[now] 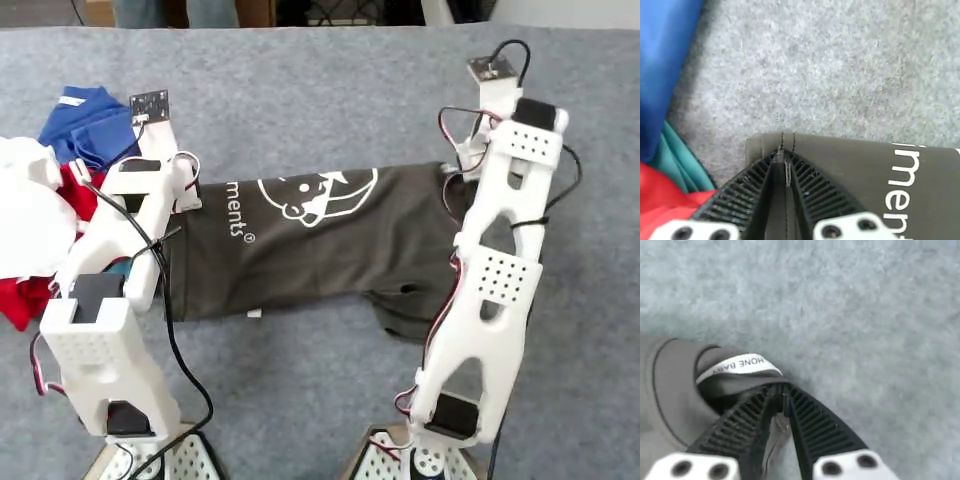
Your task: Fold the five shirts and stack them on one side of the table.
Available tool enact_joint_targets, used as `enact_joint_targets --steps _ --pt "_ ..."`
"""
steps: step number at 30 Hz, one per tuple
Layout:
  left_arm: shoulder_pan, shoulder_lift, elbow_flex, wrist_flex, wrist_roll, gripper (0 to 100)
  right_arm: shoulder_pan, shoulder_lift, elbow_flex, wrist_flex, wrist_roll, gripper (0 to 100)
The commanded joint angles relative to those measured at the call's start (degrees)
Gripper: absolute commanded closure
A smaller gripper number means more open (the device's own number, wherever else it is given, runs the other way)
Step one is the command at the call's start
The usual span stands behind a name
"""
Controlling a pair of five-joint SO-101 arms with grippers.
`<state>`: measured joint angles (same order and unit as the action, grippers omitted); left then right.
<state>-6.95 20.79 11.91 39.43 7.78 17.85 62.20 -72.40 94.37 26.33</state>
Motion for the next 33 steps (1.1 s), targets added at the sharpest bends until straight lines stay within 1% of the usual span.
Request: enact_joint_targets --steps 1,4,7,10,16,20,22,24,27,33 --pt "-1.19 -0.53 -2.07 -0.79 0.70 97 1.41 -1.01 -12.26 7.03 1.14 98.5" --pt "-1.01 -0.70 -1.36 -0.88 0.70 97 3.34 -2.51 -14.73 7.03 -1.32 98.5" --pt "-0.92 -0.70 -1.36 -0.88 0.70 97 4.84 -8.22 -8.66 7.21 -1.76 98.5" --pt "-0.92 -0.70 -1.36 -0.88 0.70 97 5.36 -17.71 5.49 7.03 -1.41 98.5" --pt "-0.92 -0.70 -1.45 -0.88 0.53 97 2.20 -38.46 36.18 5.98 0.62 98.5" --pt "-0.84 -0.70 -1.45 -0.88 0.35 97 -4.04 -50.59 55.60 5.10 3.34 98.5" --pt "-0.84 -0.70 -1.45 -0.88 0.35 97 -7.47 -55.96 65.36 1.93 3.34 98.5" --pt "-0.84 -0.70 -1.45 -0.88 0.35 97 -10.64 -60.44 74.77 -3.43 3.25 98.5" --pt "-0.84 -0.70 -1.36 -0.88 0.35 97 -14.33 -64.48 86.64 -10.99 1.23 98.5" --pt "-0.84 -0.70 -1.36 -0.88 0.62 97 -16.18 -64.92 102.46 -26.11 -2.11 98.5"
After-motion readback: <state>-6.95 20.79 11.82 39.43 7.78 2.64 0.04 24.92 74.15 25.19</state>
